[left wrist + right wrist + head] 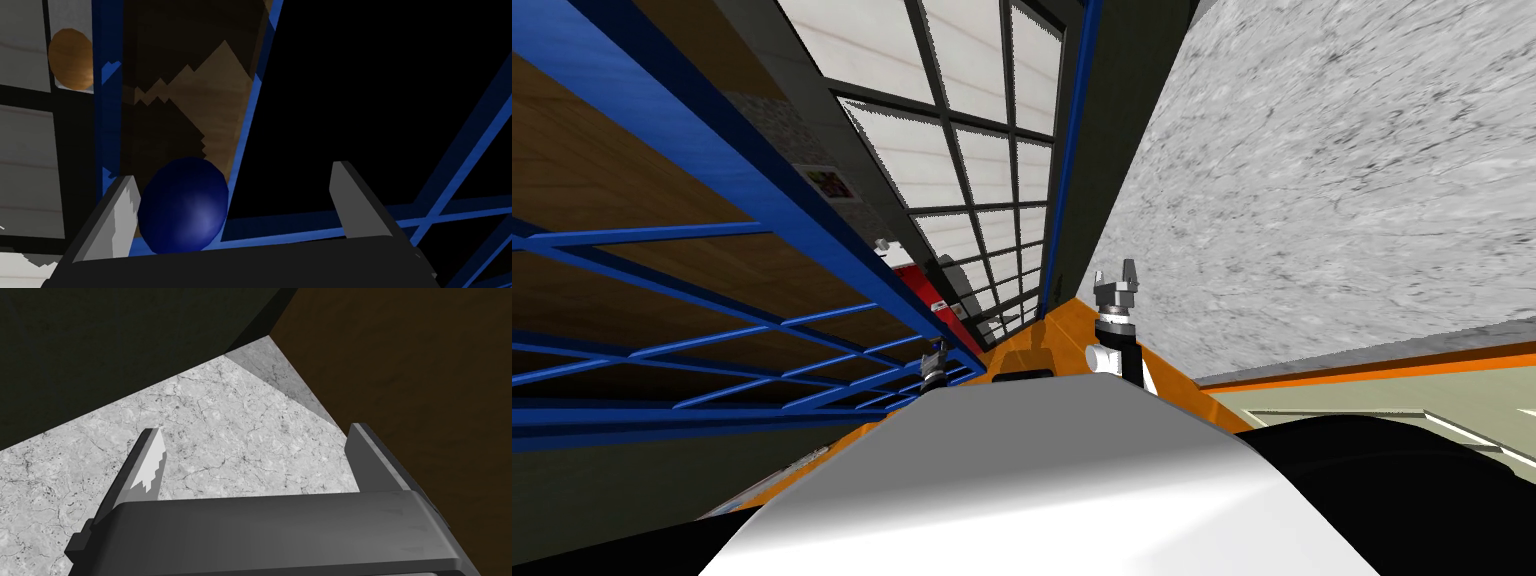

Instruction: Pull the door open

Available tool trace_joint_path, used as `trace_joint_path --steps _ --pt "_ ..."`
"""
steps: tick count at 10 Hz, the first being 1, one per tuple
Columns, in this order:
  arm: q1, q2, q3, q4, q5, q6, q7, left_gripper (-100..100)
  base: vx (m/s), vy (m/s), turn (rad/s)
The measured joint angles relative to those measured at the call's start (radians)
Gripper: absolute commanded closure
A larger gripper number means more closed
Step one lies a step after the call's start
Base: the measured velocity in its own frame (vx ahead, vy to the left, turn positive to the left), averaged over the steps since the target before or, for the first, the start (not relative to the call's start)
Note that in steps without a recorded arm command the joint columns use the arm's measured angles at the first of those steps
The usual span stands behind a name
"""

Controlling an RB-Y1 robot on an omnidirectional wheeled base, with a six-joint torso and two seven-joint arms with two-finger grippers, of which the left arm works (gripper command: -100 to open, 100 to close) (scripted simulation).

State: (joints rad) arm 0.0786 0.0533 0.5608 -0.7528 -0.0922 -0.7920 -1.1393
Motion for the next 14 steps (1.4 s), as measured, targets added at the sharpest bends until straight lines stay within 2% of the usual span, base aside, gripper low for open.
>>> trace_joint_path --steps 1,2,4,5,9,11,12,13,14 --pt "0.002 -0.002 -0.006 -0.004 0.006 0.000 0.024 100 -0.038 0.014 -0.038" --pt "-0.008 0.004 -0.011 0.014 0.013 -0.008 0.049 100 -0.052 0.011 -0.051" --pt "0.006 0.000 -0.029 -0.013 0.024 0.006 0.106 100 -0.033 0.012 -0.033" --pt "0.000 0.009 -0.035 0.006 0.032 -0.002 0.136 100 -0.048 0.006 -0.053" --pt "-0.006 0.015 -0.060 0.018 0.056 -0.011 0.238 100 -0.029 0.004 -0.030" --pt "-0.017 0.027 -0.069 0.042 0.066 -0.021 0.284 100 -0.018 0.003 -0.019" --pt "-0.017 0.022 -0.071 0.040 0.070 -0.026 0.296 100 -0.022 0.005 -0.021" --pt "-0.014 0.019 -0.073 0.028 0.070 -0.019 0.299 100 -0.024 0.001 -0.009" --pt "-0.026 0.022 -0.076 0.043 0.076 -0.021 0.313 100 -0.024 0.003 -0.017"
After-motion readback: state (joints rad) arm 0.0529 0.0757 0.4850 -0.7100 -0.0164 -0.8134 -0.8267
